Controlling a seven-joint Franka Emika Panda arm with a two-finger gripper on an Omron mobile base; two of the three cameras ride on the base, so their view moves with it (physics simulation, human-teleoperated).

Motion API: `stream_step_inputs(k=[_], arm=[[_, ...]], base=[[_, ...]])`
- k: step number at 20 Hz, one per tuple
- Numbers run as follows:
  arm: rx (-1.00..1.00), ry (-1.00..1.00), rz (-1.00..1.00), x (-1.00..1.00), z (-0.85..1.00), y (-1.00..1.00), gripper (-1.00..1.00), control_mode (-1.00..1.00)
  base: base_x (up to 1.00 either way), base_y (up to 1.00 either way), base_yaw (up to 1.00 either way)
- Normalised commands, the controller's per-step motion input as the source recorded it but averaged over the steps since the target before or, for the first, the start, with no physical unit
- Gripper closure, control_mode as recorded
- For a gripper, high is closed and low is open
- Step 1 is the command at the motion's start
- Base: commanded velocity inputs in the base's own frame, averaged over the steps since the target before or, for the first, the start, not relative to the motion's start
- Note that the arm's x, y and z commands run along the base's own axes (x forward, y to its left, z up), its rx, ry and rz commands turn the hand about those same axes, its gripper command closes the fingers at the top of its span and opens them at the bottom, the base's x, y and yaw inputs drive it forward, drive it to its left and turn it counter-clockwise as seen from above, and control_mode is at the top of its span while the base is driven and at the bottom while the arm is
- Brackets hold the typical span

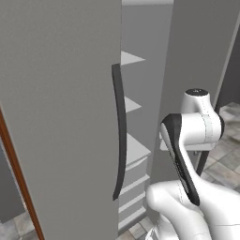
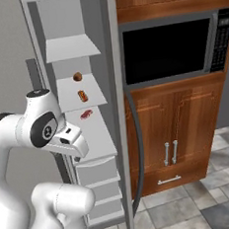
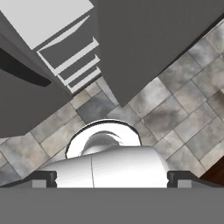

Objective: Store the hot dog in the freezer for long-term storage. Close the freezer door after placing the cooked food.

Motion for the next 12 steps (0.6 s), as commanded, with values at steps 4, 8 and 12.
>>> stream_step_inputs(k=[4, 8, 12], arm=[[0.00, 0.00, 0.00, 0.00, 0.00, 0.00, -1.00, 1.00], [0.00, 0.00, 0.00, 0.00, 0.00, 0.00, -1.00, 1.00], [0.00, -0.04, 0.01, 0.00, 0.00, -0.05, -1.00, -1.00]], base=[[0.00, 0.00, 0.00], [0.00, 0.00, 0.00], [0.00, -0.05, 0.01]])
